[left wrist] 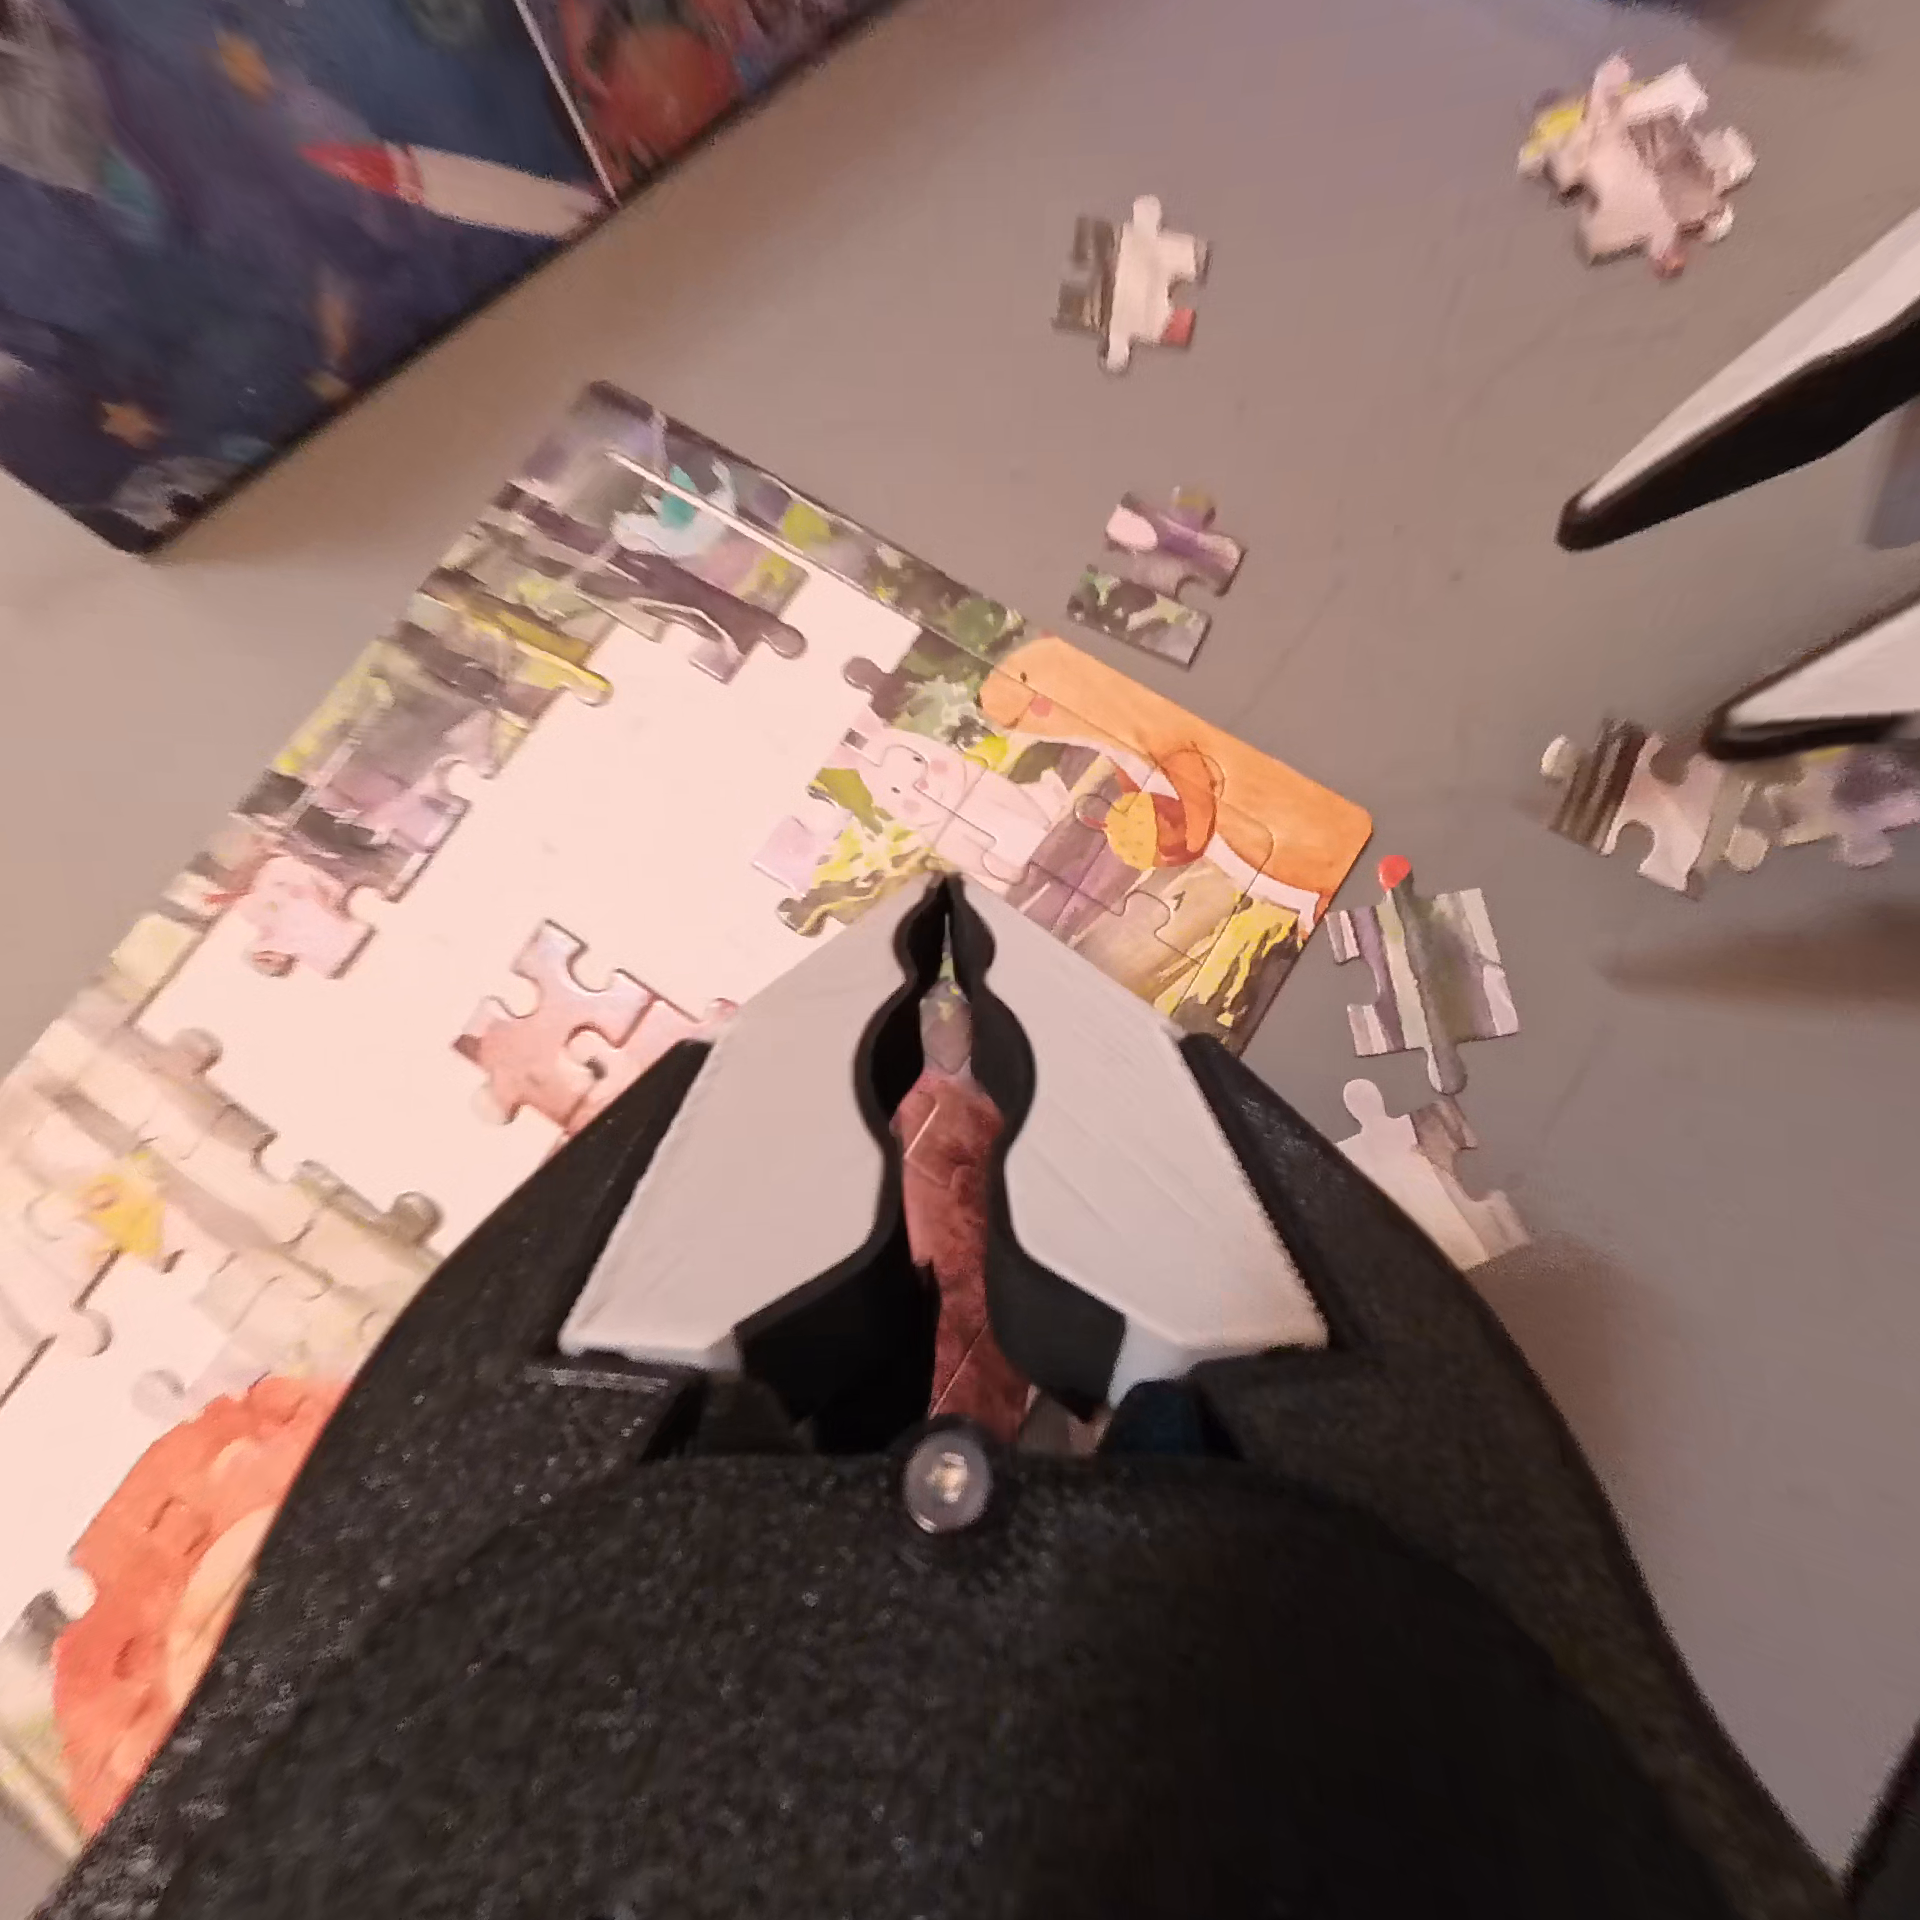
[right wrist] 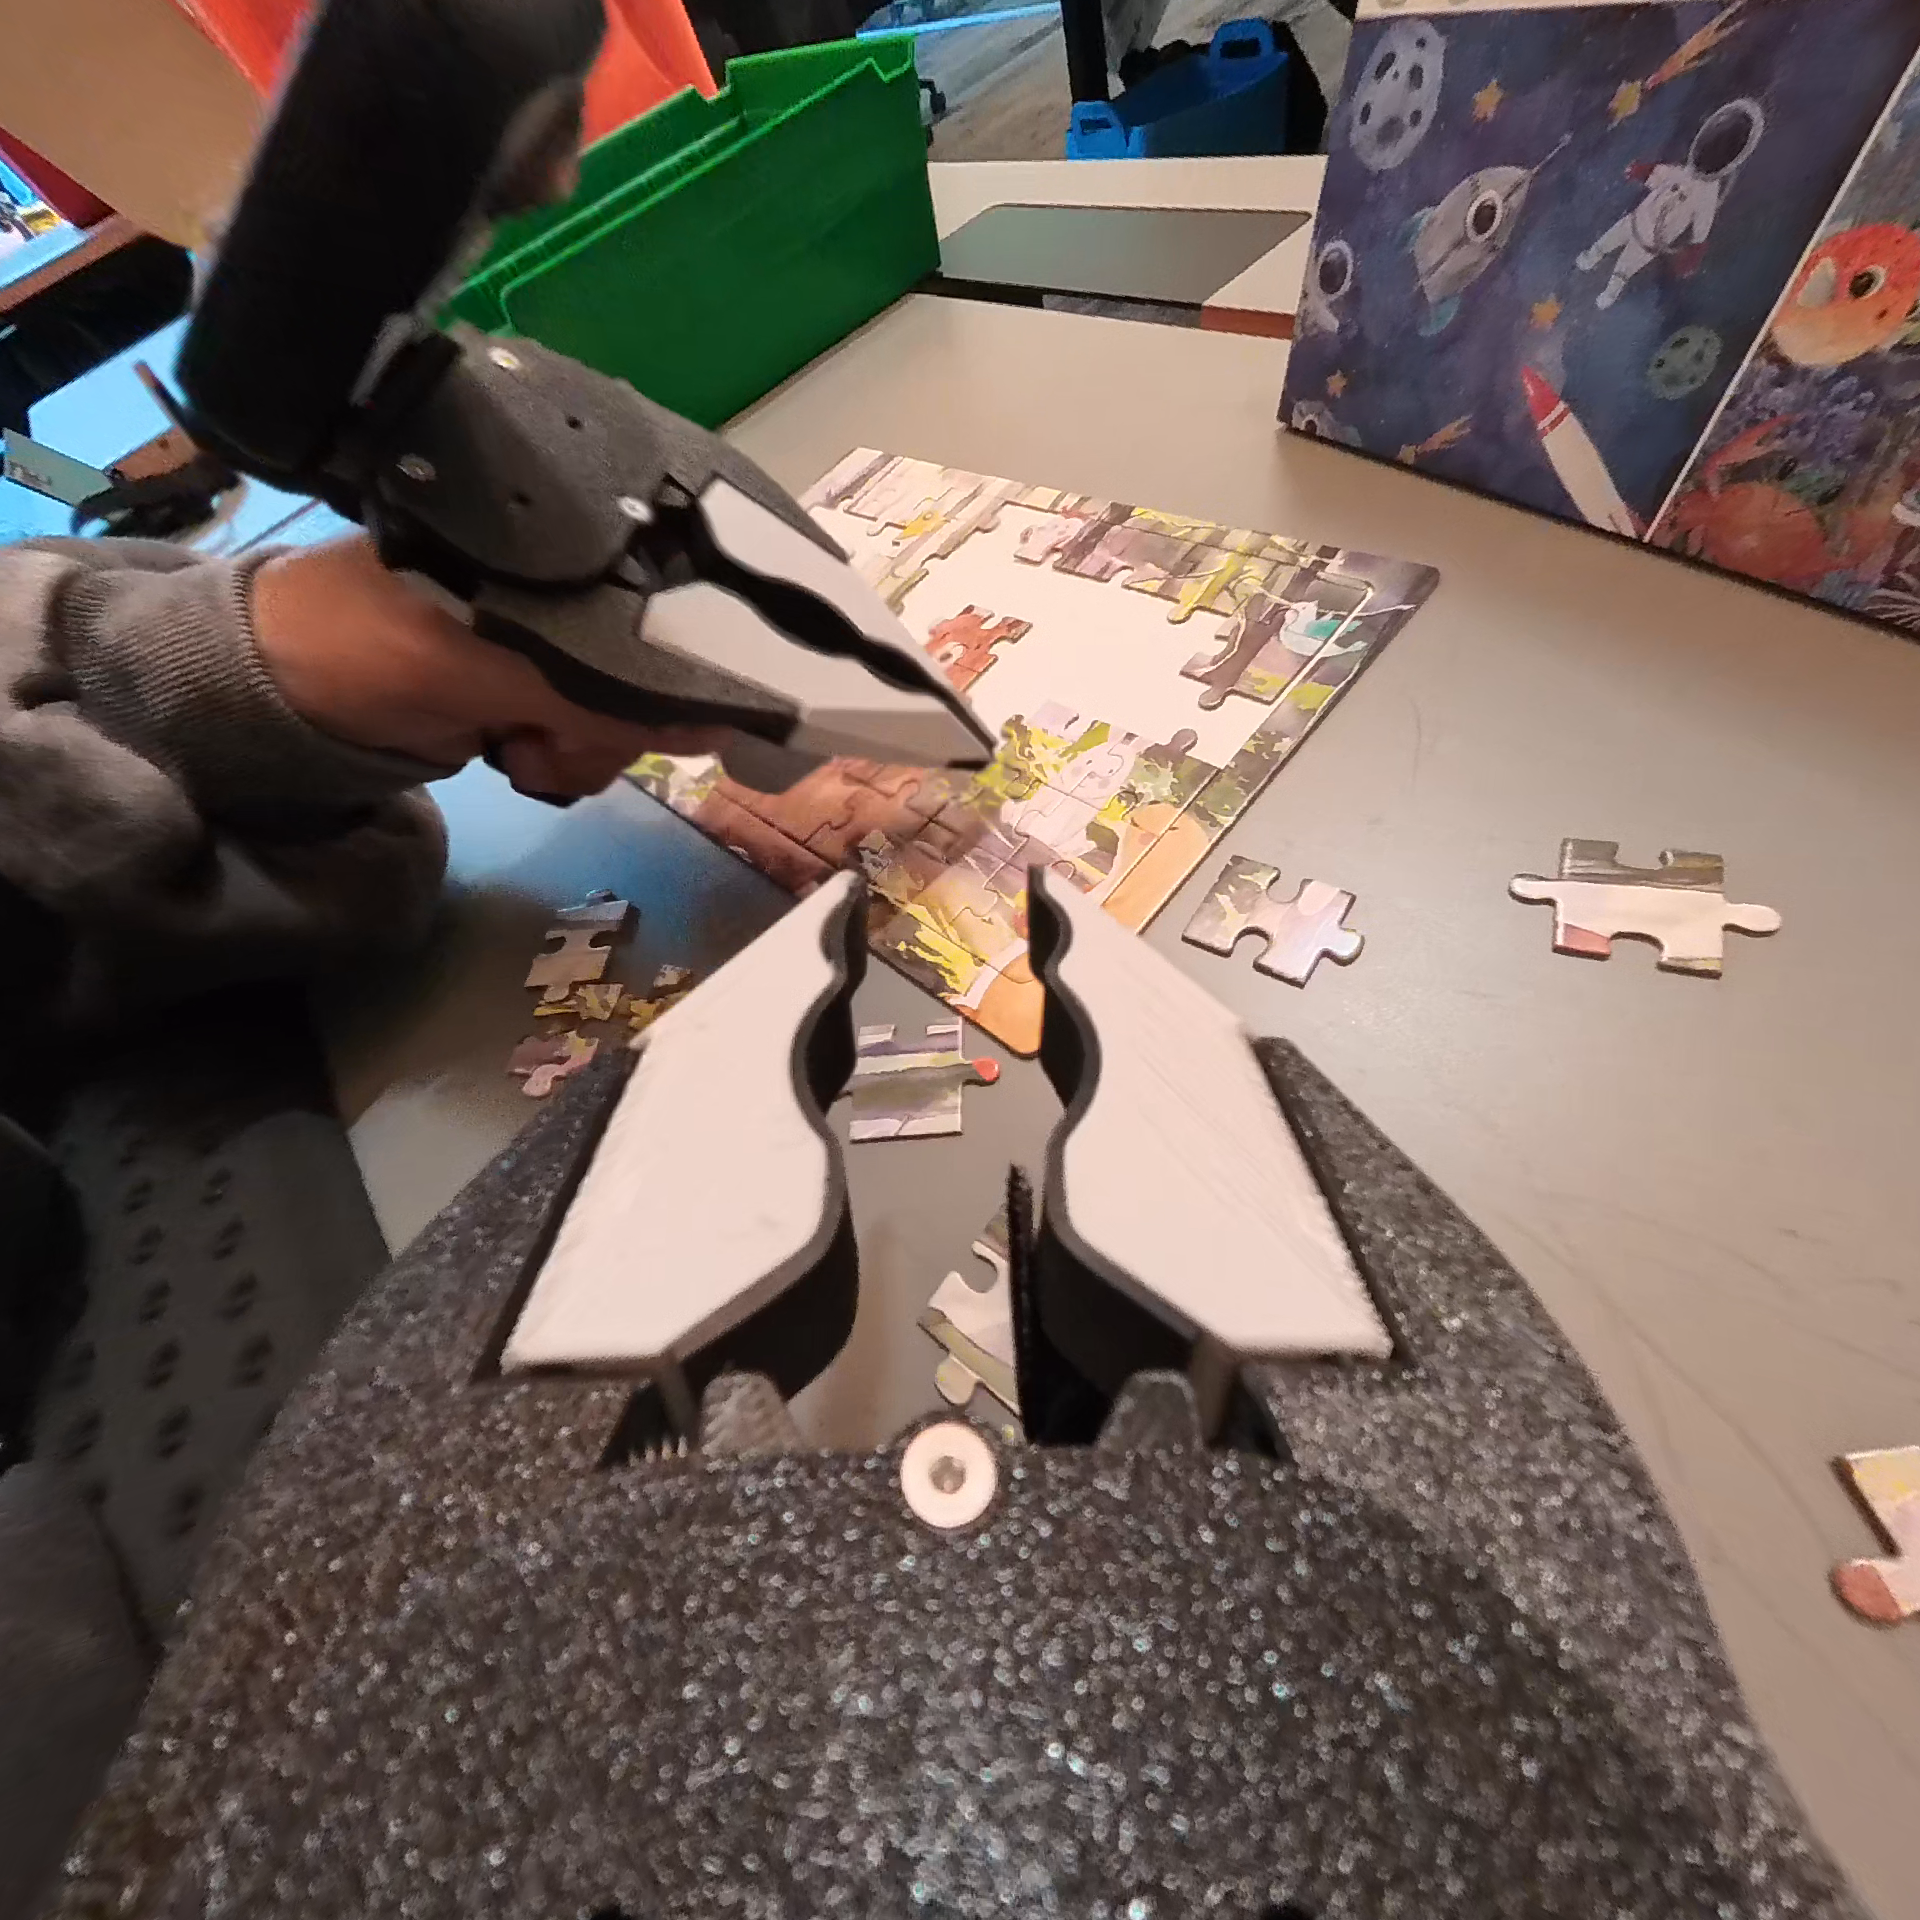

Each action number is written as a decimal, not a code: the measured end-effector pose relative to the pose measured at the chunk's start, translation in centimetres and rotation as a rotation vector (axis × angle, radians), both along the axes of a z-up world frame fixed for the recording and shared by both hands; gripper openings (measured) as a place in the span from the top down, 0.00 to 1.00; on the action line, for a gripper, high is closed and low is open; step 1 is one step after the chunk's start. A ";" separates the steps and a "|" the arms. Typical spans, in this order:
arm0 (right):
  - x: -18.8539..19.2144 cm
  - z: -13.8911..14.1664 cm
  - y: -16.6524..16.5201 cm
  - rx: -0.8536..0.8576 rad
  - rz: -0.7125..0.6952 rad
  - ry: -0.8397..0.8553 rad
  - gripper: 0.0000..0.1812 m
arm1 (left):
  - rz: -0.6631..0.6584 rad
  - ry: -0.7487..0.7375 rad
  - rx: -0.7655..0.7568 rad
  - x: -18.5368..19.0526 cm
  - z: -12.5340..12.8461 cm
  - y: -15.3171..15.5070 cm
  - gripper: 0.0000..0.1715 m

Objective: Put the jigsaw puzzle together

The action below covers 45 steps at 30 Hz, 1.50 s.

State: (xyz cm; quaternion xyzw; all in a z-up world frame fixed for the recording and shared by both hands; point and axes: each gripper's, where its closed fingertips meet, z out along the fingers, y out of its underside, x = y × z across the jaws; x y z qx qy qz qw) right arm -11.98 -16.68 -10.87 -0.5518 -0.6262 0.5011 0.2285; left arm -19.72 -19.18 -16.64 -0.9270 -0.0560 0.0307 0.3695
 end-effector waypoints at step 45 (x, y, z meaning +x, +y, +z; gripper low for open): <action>7.0 -6.9 13.5 0.342 -0.162 -0.379 0.79 | 0.053 0.262 0.429 4.2 5.8 -9.7 0.94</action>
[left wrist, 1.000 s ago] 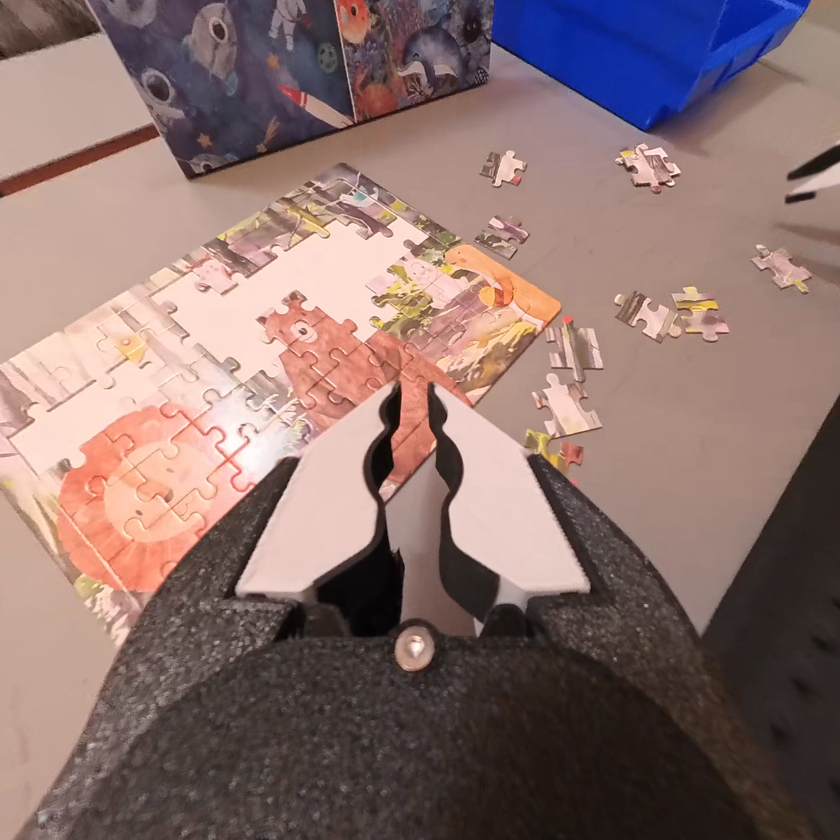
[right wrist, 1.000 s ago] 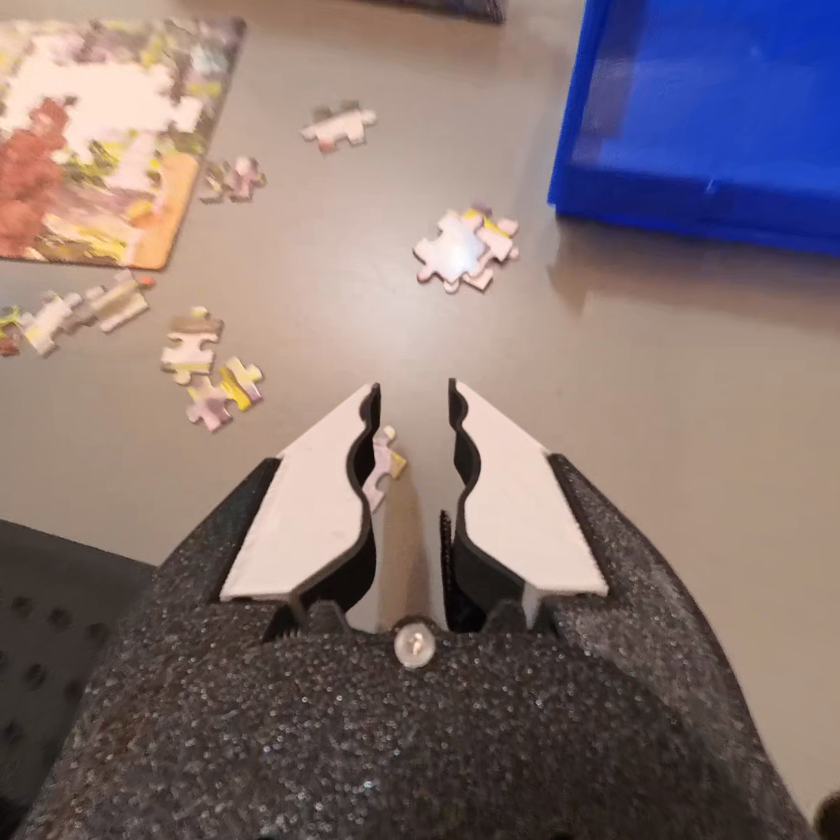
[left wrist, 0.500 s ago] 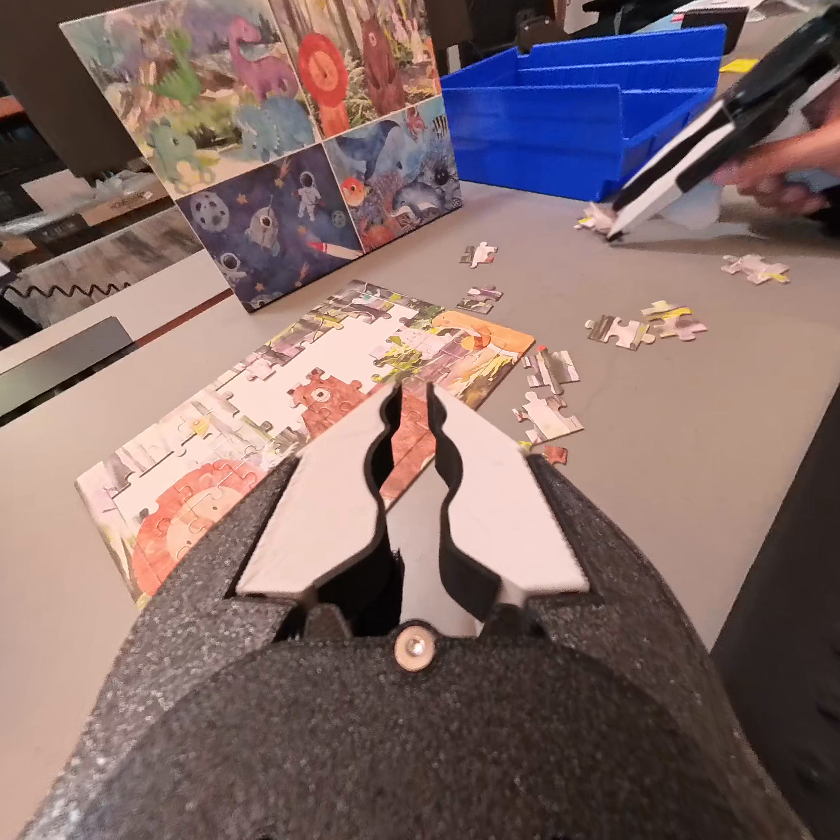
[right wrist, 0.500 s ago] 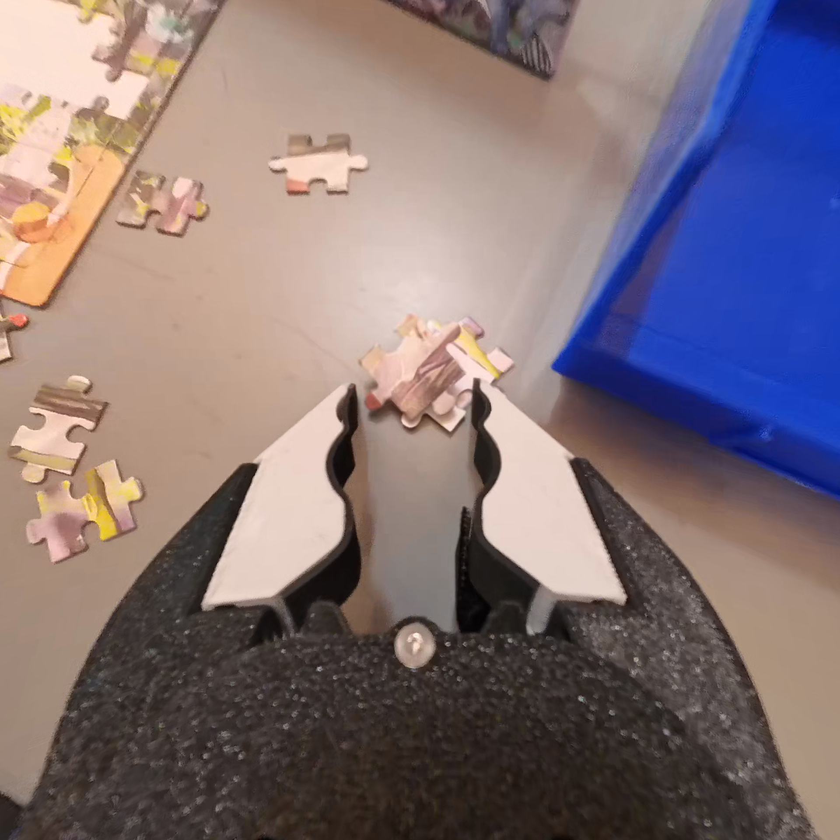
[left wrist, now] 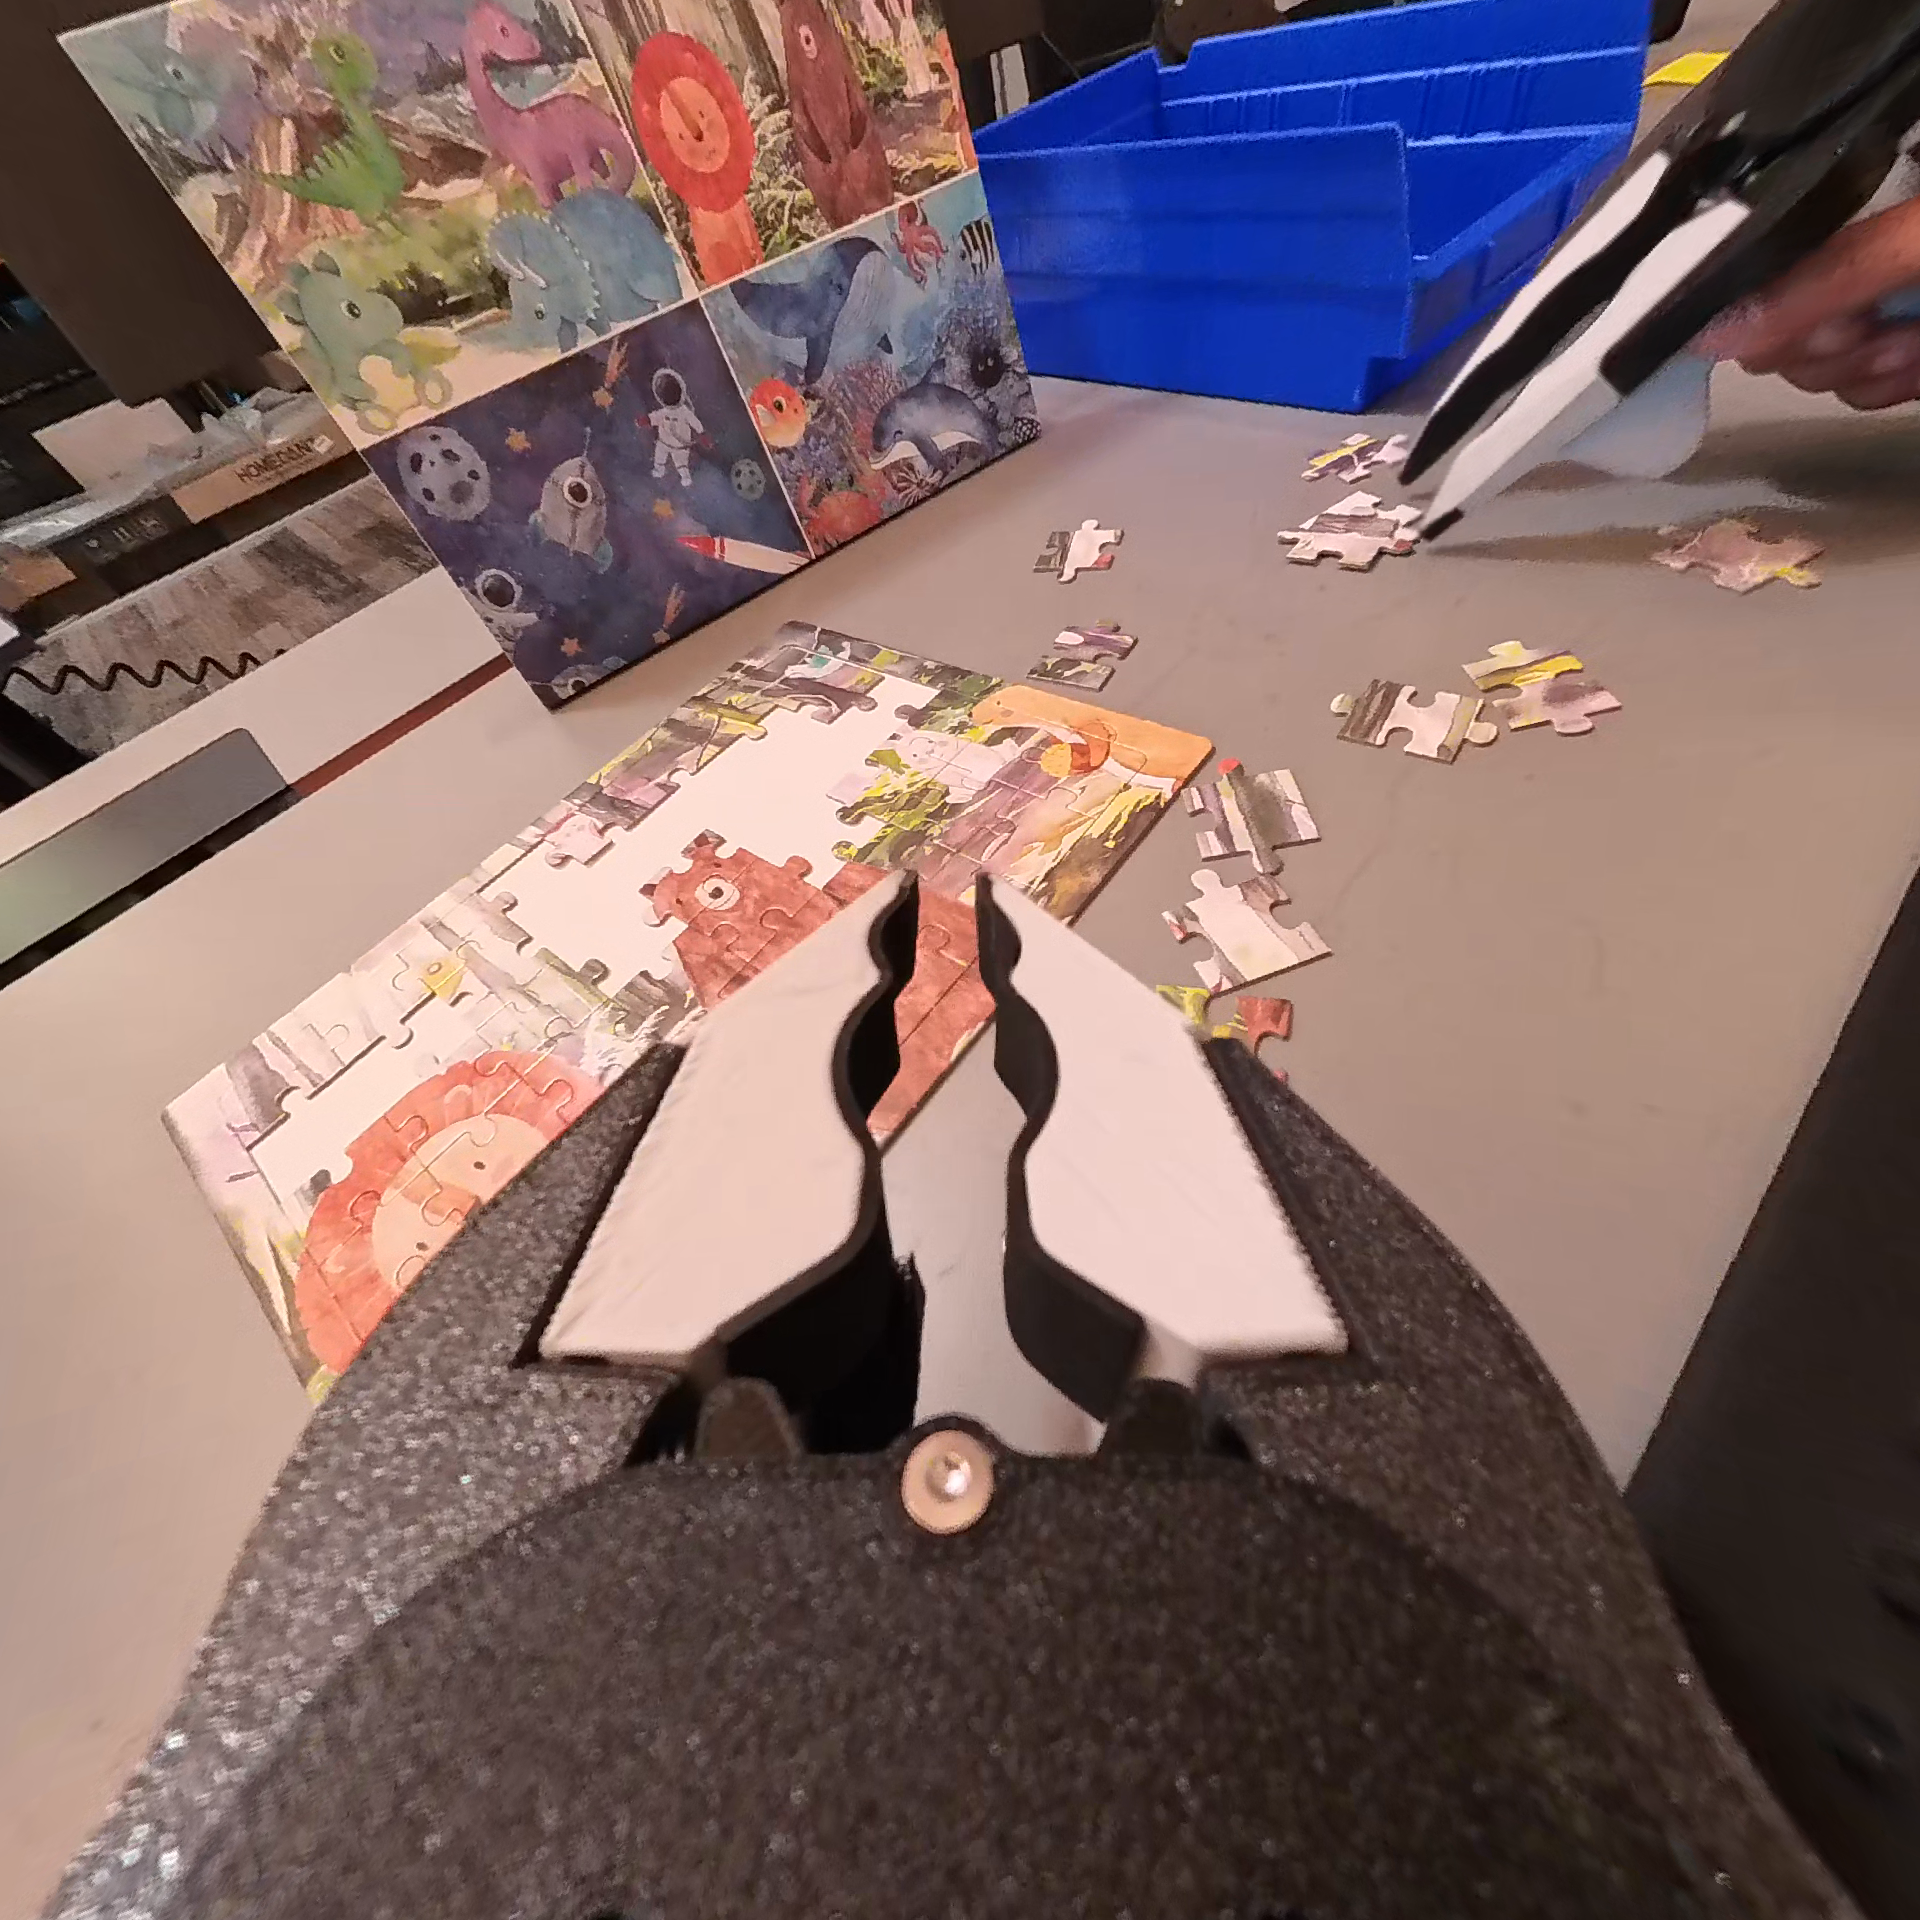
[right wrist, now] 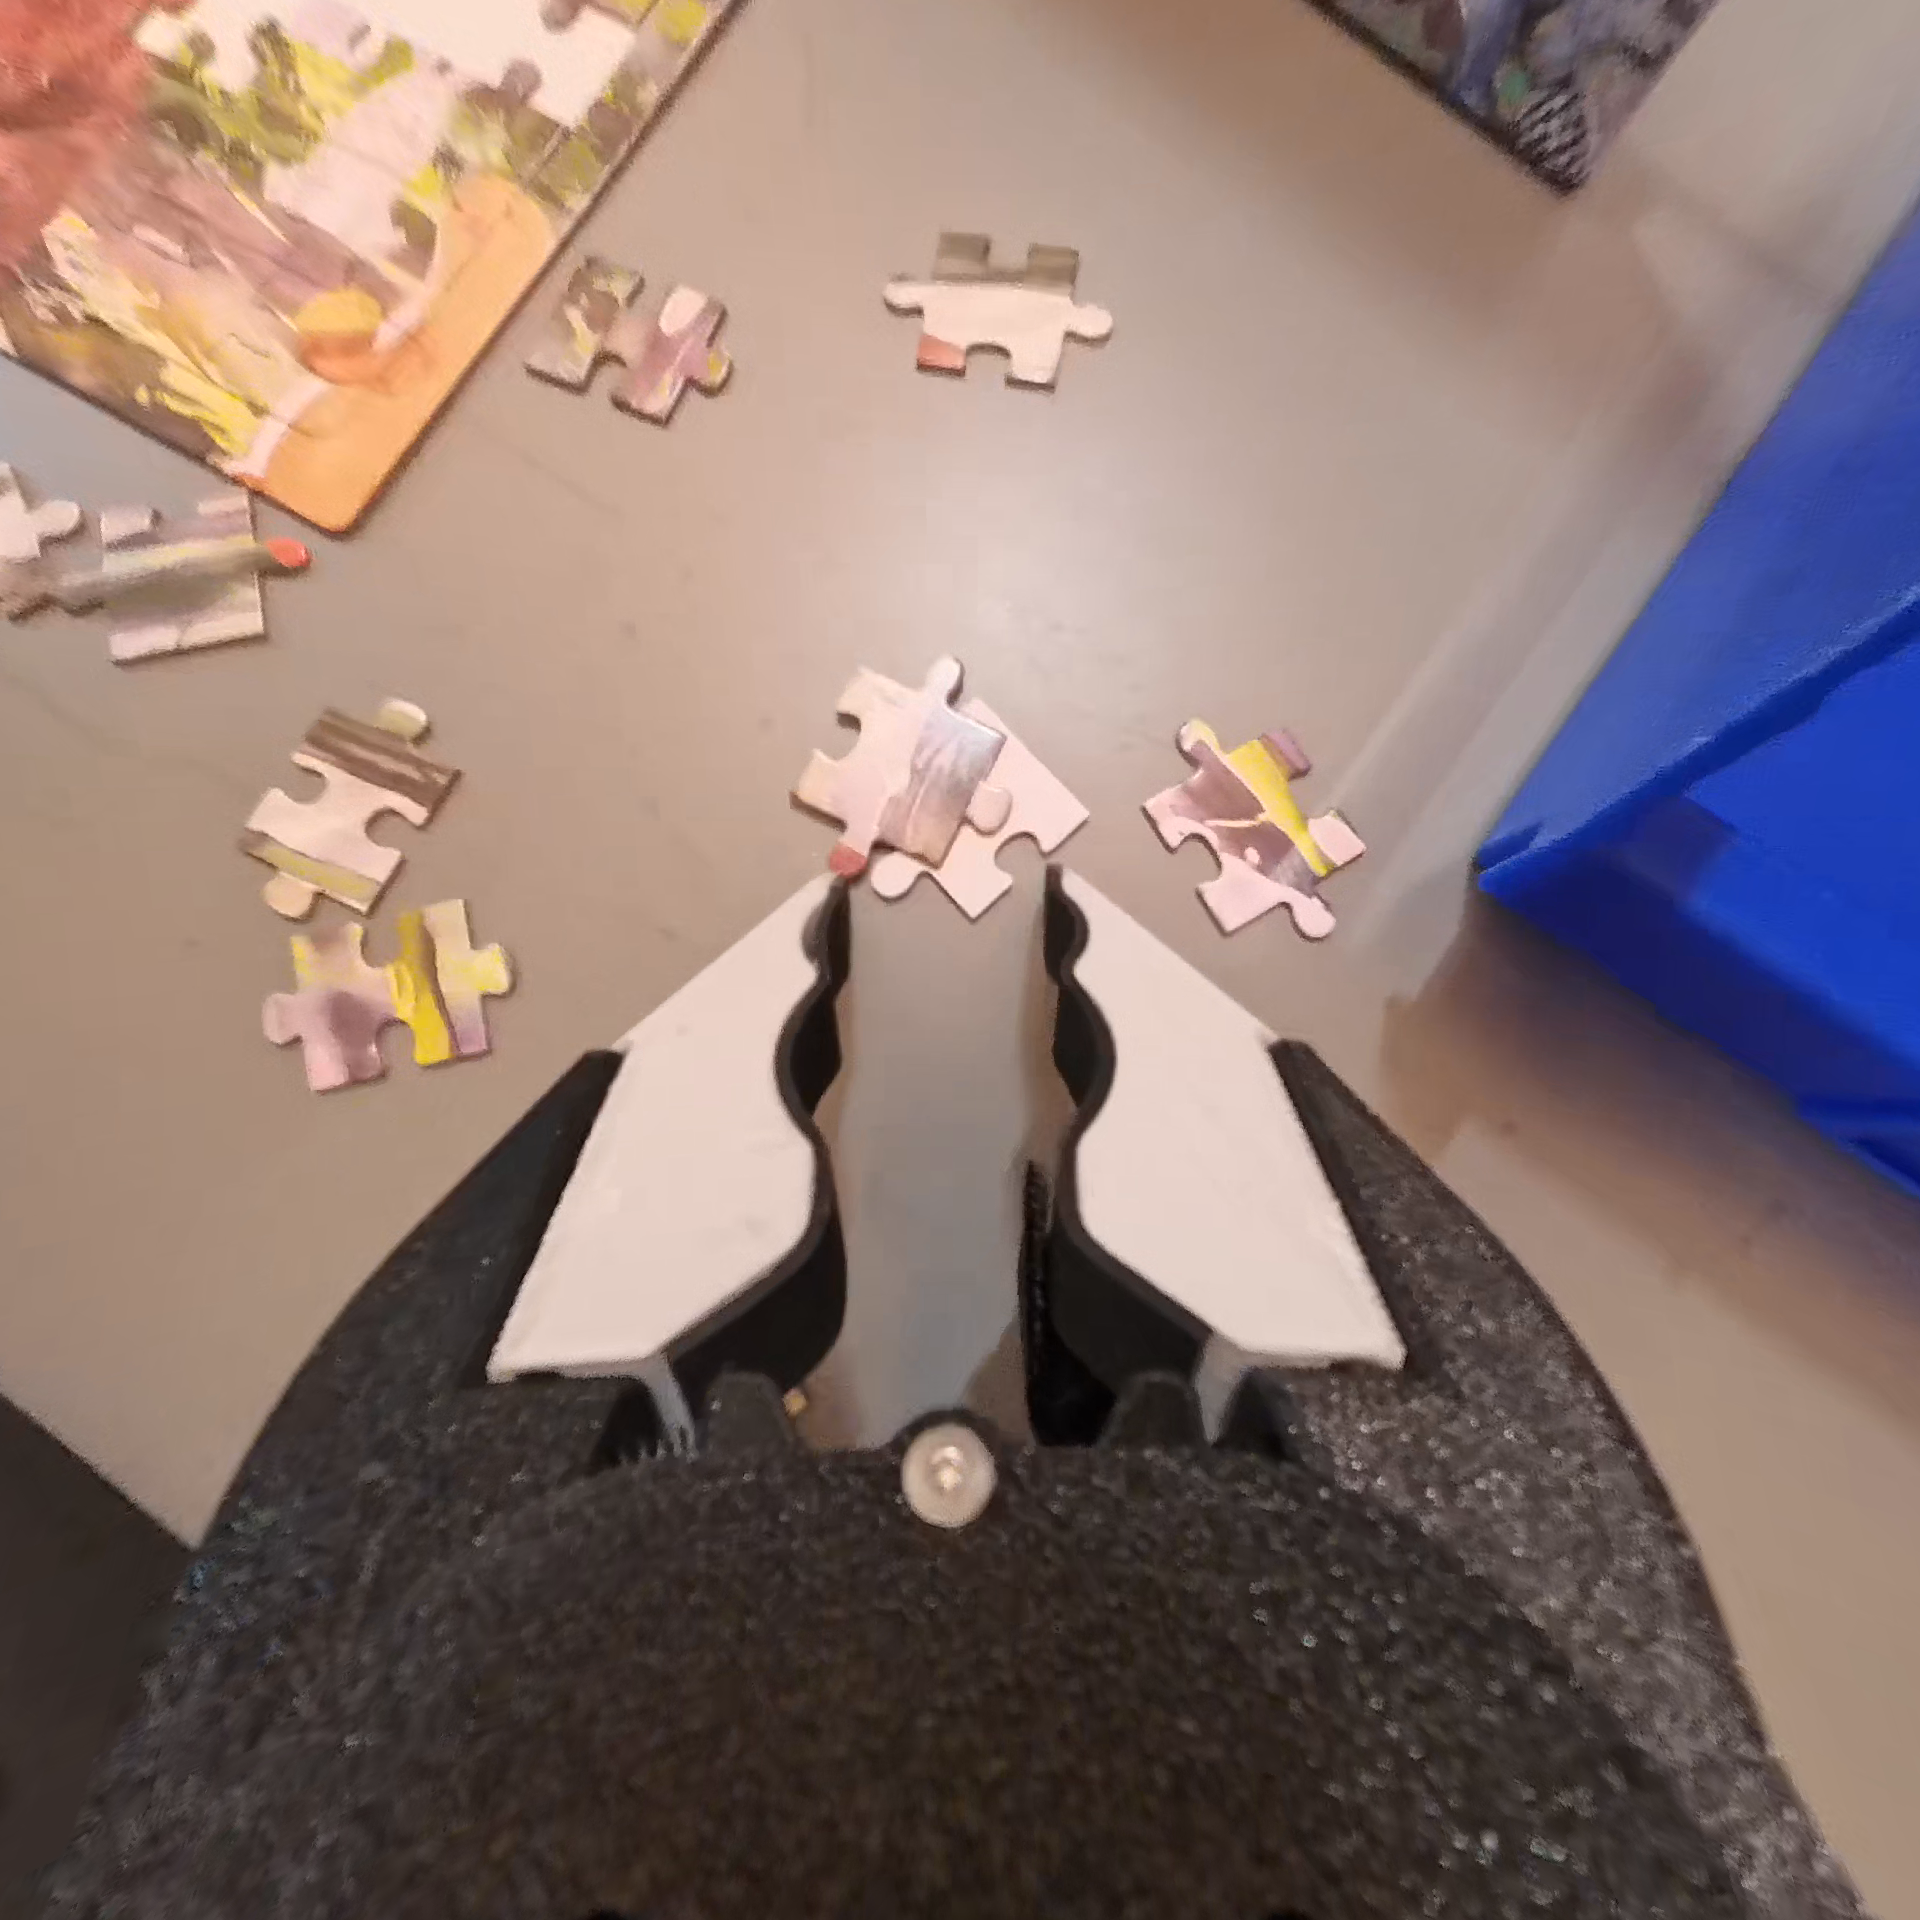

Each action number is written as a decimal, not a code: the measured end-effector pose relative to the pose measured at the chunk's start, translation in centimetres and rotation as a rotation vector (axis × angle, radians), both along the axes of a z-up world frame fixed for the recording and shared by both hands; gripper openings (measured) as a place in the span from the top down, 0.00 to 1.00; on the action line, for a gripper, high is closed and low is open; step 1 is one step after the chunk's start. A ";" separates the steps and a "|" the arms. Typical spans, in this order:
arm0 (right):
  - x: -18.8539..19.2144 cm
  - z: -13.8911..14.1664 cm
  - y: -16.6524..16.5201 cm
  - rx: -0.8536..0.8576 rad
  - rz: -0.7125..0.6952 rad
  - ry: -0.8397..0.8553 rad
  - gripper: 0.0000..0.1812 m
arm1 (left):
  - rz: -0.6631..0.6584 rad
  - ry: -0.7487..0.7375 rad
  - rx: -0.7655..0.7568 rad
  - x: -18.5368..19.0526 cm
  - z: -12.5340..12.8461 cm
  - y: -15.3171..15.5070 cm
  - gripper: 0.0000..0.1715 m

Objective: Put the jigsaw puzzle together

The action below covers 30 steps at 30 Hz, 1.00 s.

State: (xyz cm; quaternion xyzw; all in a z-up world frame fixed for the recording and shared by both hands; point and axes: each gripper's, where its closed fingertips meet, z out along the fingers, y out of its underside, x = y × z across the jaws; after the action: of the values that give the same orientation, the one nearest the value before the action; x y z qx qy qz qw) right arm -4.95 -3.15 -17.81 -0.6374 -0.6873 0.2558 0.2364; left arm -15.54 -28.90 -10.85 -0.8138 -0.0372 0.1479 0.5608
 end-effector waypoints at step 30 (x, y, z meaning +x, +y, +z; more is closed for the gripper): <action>-3.7 -0.1 -5.1 -0.033 -0.061 0.044 0.69 | -0.016 0.048 -0.051 0.5 -0.9 0.1 0.94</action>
State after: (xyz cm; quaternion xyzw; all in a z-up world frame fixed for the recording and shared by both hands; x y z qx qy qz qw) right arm -8.64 -8.21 -17.87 -0.6561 -0.6579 0.2737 0.2488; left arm -15.07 -28.82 -11.70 -0.8243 -0.0134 0.1639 0.5418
